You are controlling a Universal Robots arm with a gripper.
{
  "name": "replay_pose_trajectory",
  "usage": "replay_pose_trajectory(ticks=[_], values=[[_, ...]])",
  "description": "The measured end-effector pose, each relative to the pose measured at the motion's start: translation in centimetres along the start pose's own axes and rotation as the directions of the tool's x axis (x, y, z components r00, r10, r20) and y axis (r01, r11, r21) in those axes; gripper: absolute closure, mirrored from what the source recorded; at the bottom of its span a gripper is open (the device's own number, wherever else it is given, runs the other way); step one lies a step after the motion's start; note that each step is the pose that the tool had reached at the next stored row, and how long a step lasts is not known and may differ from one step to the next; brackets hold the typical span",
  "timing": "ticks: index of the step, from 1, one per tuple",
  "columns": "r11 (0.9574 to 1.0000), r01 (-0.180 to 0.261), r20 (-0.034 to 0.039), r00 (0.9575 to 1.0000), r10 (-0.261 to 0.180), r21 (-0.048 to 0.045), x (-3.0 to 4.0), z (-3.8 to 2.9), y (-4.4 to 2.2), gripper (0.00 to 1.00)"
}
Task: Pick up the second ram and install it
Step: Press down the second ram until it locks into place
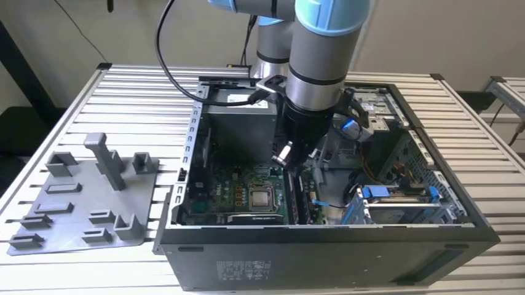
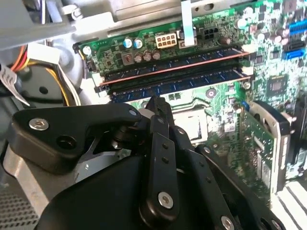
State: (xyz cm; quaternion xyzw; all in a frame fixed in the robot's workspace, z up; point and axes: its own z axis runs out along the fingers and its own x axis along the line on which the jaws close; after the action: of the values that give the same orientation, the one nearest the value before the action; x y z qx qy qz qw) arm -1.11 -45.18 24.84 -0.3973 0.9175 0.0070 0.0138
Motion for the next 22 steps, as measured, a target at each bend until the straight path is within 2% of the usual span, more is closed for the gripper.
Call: replay_pose_trajectory(ticks=[3, 6, 12, 14, 17, 22], values=[[0.9989, 0.046, -0.0005, 0.9989, -0.046, -0.0011, 0.01, 0.02, 0.00, 0.89], [0.9958, 0.091, -0.0007, 0.9958, -0.091, -0.0023, 0.01, 0.05, 0.00, 0.89], [0.9837, 0.180, -0.0008, 0.9837, -0.180, -0.0047, 0.04, 0.14, 0.03, 0.89], [0.9772, 0.212, -0.0008, 0.9772, -0.212, -0.0056, 0.05, 0.15, 0.04, 0.89], [0.9645, 0.264, -0.0002, 0.9645, -0.264, -0.0071, 0.05, 0.18, 0.04, 0.89], [0.9364, 0.351, 0.0006, 0.9364, -0.351, -0.0094, 0.05, 0.21, 0.04, 0.89]])
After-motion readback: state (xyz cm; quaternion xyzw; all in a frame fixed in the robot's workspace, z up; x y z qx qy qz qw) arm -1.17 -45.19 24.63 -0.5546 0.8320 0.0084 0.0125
